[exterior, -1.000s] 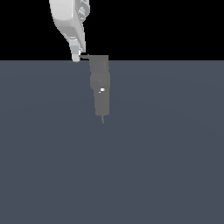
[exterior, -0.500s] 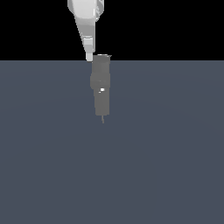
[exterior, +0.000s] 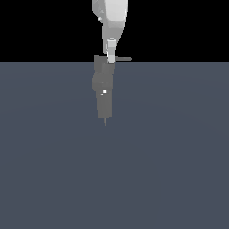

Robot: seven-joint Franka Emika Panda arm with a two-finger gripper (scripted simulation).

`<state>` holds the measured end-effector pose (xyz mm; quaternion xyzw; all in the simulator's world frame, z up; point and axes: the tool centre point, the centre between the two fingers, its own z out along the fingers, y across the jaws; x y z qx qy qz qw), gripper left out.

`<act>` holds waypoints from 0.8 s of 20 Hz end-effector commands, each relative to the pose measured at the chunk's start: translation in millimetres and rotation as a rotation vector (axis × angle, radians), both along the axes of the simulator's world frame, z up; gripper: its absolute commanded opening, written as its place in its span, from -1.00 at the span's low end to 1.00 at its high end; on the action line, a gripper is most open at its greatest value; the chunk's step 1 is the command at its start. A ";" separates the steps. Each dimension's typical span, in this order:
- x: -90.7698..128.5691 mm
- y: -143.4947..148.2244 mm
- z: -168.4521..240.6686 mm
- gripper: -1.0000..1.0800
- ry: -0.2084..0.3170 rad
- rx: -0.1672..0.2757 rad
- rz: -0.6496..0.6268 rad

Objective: Turn on the faucet by rotating a designated handle.

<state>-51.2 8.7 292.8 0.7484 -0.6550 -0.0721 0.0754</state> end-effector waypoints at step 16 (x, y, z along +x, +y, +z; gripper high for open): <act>43.4 -50.4 -5.5 -1.00 -0.007 -0.003 -0.021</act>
